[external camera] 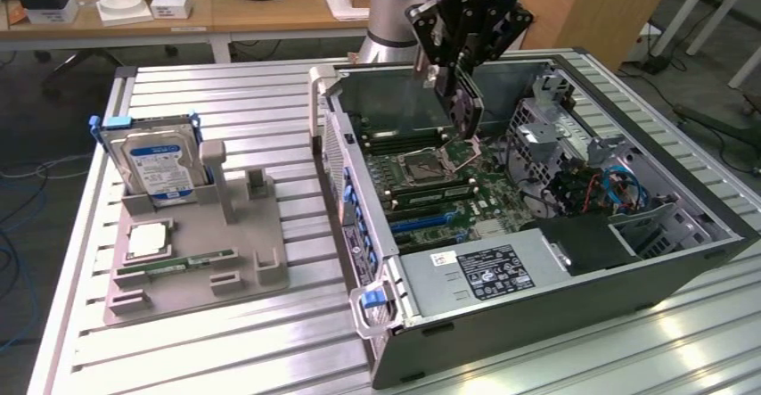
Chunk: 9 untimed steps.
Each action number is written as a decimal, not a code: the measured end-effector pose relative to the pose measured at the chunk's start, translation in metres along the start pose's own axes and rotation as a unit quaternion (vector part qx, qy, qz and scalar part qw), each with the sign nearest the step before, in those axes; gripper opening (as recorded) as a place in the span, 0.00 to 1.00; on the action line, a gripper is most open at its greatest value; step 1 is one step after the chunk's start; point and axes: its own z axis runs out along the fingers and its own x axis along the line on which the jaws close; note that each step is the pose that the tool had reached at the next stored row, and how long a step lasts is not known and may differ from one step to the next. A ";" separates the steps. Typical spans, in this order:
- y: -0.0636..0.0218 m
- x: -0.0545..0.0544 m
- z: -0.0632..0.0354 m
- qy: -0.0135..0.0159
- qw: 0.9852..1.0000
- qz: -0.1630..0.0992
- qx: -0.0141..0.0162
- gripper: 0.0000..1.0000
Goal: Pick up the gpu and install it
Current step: 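Pick up the gpu and move the gpu toward the slot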
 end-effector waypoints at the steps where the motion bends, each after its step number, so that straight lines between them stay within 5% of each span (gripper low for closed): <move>1: 0.0001 -0.004 0.0001 0.000 1.000 0.000 0.000 0.27; 9: 0.0001 -0.010 0.0006 0.000 1.000 0.000 0.000 0.27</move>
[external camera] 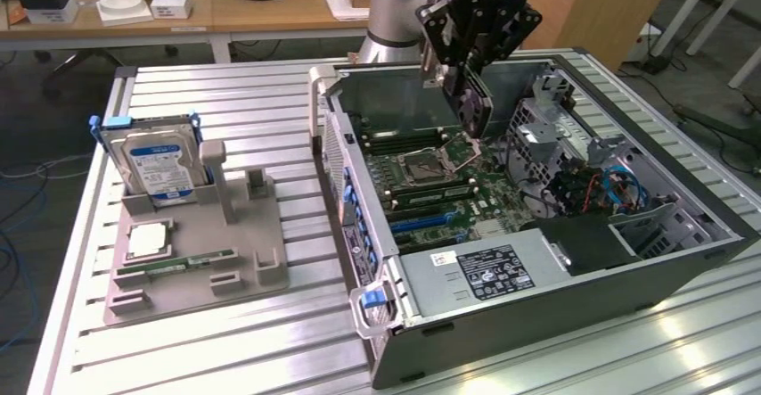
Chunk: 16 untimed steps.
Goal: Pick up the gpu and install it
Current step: 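Pick up the gpu and move the gpu toward the slot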
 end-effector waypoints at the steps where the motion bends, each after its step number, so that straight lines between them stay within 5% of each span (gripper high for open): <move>1: 0.0000 0.000 0.0000 0.000 1.000 0.000 0.000 0.27; 16: 0.0002 -0.011 0.0007 0.000 1.000 0.000 0.000 0.27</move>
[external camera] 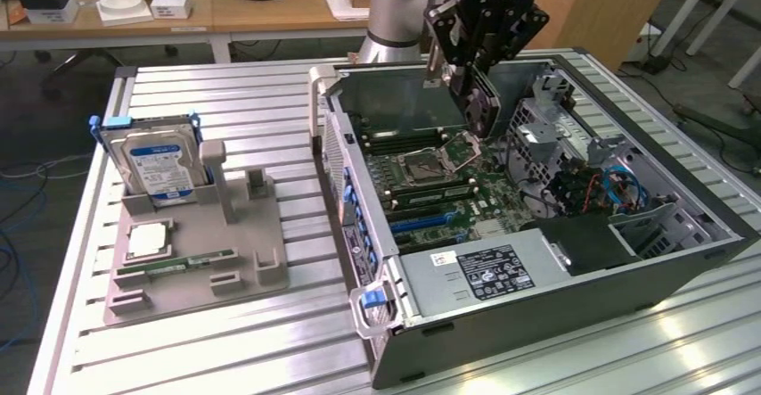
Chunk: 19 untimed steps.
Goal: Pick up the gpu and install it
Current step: 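Pick up the gpu and move the gpu toward the slot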
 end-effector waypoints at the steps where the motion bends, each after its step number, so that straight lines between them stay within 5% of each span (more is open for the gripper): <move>1: 0.0000 0.000 0.0000 0.000 1.000 0.000 0.000 0.27; 19: 0.0002 -0.016 0.0006 0.000 1.000 0.000 0.000 0.27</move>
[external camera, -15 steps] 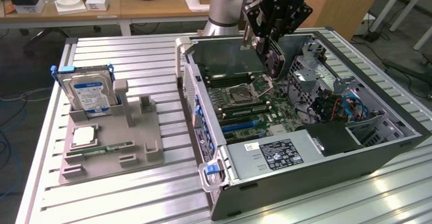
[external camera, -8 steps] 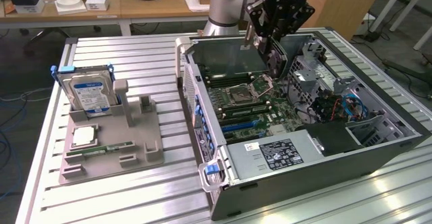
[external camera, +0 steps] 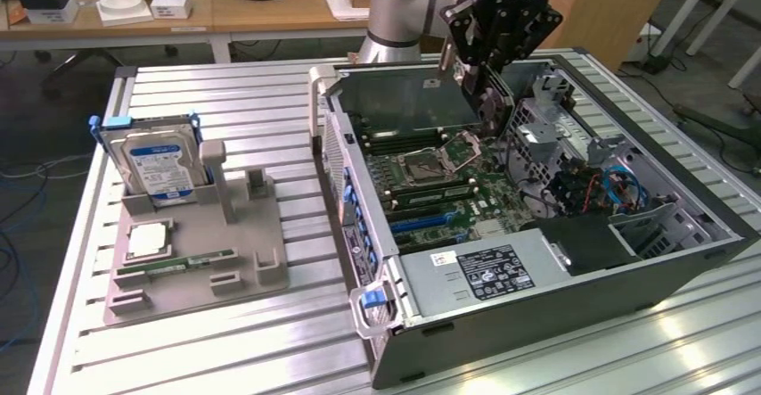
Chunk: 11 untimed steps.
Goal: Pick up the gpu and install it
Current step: 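Pick up the gpu and move the gpu toward the slot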
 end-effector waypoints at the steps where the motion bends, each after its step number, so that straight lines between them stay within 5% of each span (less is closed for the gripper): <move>1: 0.0000 -0.001 0.0001 0.000 1.000 0.000 0.000 0.27; 11: 0.0001 -0.007 0.0004 0.000 1.000 0.000 0.000 0.27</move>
